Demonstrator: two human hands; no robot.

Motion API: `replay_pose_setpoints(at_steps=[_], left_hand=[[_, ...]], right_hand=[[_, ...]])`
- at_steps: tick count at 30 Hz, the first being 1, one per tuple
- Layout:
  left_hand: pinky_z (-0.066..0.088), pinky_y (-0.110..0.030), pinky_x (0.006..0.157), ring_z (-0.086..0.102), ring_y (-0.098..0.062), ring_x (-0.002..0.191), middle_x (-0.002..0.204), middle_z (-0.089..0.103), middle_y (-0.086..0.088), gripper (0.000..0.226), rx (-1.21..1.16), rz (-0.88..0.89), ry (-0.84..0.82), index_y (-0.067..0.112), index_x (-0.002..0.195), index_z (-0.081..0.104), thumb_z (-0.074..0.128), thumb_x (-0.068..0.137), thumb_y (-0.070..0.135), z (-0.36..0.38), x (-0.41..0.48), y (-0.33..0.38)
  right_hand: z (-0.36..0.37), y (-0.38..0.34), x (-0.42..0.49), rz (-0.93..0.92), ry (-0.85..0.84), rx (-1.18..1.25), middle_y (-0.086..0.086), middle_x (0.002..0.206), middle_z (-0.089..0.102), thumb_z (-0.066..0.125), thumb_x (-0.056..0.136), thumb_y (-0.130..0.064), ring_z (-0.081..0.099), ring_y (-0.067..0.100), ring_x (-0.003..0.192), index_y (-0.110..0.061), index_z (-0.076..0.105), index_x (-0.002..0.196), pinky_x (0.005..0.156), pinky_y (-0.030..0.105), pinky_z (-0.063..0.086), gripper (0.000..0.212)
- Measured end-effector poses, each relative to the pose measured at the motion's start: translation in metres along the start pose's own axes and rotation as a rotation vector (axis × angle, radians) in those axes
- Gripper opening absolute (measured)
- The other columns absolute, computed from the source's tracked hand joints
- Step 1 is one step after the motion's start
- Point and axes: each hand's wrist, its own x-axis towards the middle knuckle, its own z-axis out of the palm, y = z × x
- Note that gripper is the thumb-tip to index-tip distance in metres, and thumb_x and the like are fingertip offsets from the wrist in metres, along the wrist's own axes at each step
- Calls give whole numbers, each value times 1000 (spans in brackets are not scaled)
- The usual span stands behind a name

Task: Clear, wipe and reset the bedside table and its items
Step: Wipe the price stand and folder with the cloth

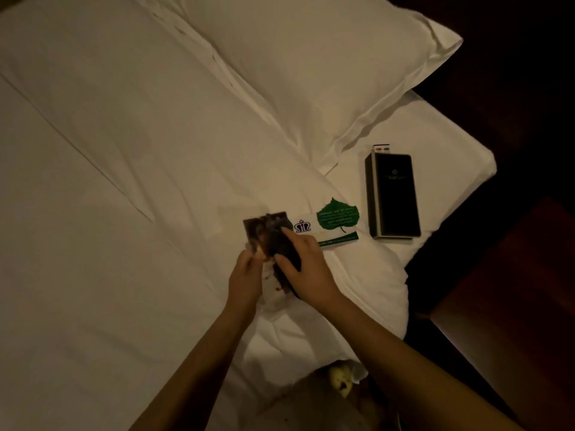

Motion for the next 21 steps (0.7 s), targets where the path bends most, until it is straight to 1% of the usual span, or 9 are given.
replay_pose_setpoints(at_steps=[4, 5, 8, 9, 11, 14, 16, 18, 21], left_hand=[[49, -36, 70, 62, -25, 85, 94, 62, -13, 15, -212, 50, 59, 17, 91, 52, 43, 97, 29, -10, 3, 40], [52, -34, 67, 64, -23, 81, 92, 63, -12, 14, -262, 55, 53, 20, 90, 51, 43, 97, 29, -9, 3, 50], [56, -25, 56, 70, -11, 69, 82, 68, 1, 17, -323, 102, 26, 25, 90, 53, 39, 98, 30, 4, 4, 74], [57, -27, 61, 70, -12, 73, 83, 69, 2, 20, -337, 114, 21, 26, 90, 54, 37, 99, 29, 9, 5, 80], [56, -31, 75, 67, -17, 87, 91, 68, -1, 25, -385, 106, -11, 27, 91, 57, 34, 100, 26, 18, 7, 89], [54, -21, 71, 67, -10, 90, 96, 69, 1, 27, -458, 28, -81, 24, 100, 61, 35, 99, 31, 31, 5, 92], [56, -26, 76, 67, -13, 93, 102, 69, -3, 31, -442, 15, -107, 21, 107, 60, 33, 100, 34, 40, 3, 92], [55, -38, 82, 66, -25, 94, 107, 68, -14, 34, -369, 4, -107, 14, 111, 59, 34, 100, 33, 51, -1, 94], [56, -34, 71, 65, -24, 85, 103, 67, -17, 34, -335, -14, -83, 7, 112, 56, 33, 100, 30, 67, -3, 99]], right_hand=[[-8, -21, 12, -341, -23, -217, 15, 135, 46, 52, 90, -21, 44, 32, 114, -23, 40, 139, 98, 40, 40, 50], [-16, -21, 22, -334, 13, -265, 16, 134, 47, 52, 90, -19, 45, 33, 113, -23, 41, 139, 98, 40, 40, 50], [-36, -18, 41, -120, 162, -259, 17, 130, 47, 48, 94, -18, 43, 32, 114, -20, 37, 141, 98, 36, 38, 49], [-36, -22, 38, -118, 192, -269, 18, 129, 46, 48, 94, -17, 43, 32, 114, -19, 37, 141, 97, 36, 39, 49], [-29, -32, 24, -254, 194, -341, 19, 130, 46, 53, 90, -14, 45, 34, 114, -16, 40, 139, 94, 42, 45, 51], [-27, -37, 16, -317, 180, -339, 18, 133, 44, 54, 88, -11, 45, 33, 117, -15, 39, 138, 91, 45, 49, 53], [-40, -35, 32, -256, 223, -314, 16, 135, 42, 52, 89, -11, 44, 31, 118, -16, 40, 138, 94, 43, 47, 50], [-61, -32, 56, -155, 286, -319, 15, 132, 44, 48, 92, -16, 45, 30, 116, -16, 40, 138, 93, 40, 46, 47], [-78, -33, 72, -107, 325, -471, 15, 128, 48, 44, 94, -21, 47, 31, 112, -18, 41, 137, 83, 39, 45, 43]])
